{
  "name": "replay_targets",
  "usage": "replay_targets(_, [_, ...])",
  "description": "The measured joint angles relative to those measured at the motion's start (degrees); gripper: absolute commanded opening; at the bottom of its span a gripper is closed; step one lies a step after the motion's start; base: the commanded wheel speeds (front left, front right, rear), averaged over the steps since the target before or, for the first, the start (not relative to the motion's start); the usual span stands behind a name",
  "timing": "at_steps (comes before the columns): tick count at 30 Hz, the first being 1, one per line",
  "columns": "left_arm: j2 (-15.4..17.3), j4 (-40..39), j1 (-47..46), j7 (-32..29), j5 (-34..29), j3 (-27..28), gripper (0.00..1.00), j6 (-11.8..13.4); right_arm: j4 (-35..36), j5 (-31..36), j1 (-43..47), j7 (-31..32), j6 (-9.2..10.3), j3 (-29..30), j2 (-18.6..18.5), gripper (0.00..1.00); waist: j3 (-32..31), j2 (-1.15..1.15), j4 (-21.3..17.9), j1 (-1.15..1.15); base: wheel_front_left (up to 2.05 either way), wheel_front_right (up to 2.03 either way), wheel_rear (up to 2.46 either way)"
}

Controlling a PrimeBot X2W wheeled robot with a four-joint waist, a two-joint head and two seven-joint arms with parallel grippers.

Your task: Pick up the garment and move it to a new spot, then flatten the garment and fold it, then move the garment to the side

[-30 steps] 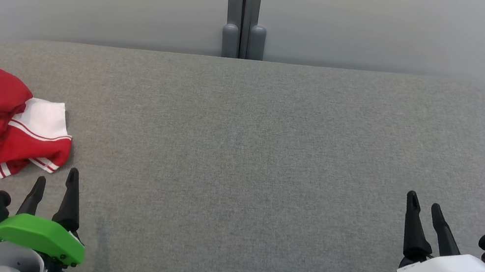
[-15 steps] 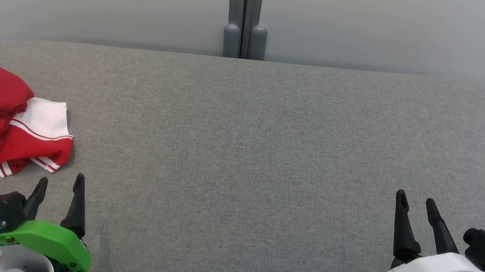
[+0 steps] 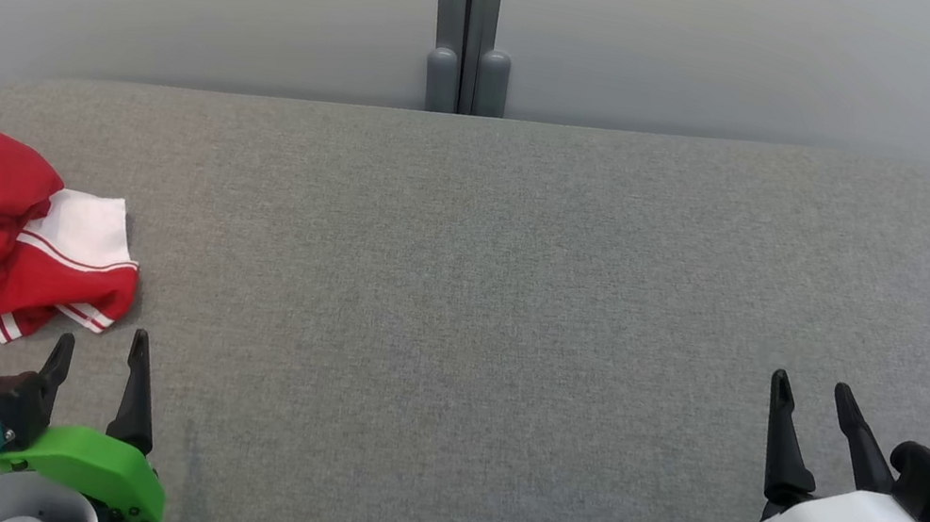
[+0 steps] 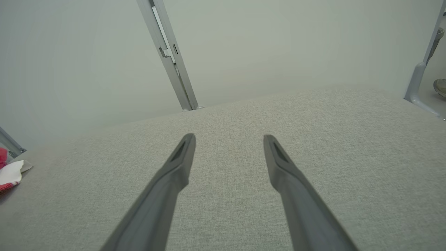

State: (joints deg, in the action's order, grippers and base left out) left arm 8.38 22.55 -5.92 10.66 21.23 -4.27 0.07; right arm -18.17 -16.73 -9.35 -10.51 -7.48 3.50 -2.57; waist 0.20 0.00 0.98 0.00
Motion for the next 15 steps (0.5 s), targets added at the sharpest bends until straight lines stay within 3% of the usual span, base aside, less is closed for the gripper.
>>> replay_targets(8, [-1.0, 0.0, 1.6, 1.0, -3.9, 1.3, 1.0, -0.5, -1.7, 4.5, 0.5, -1.0, 0.0, -0.8, -0.1, 1.0, -0.1, 0.0, 0.7, 0.0, 0.0, 0.0, 0.0])
replay_targets(15, [-1.8, 1.9, 1.8, 1.8, -7.3, 2.5, 1.0, -1.3, -2.1, 8.3, 0.5, -1.8, 0.0, -1.8, -0.1, 1.0, 0.3, 0.0, 4.1, 0.0, 0.0, 0.0, 0.0])
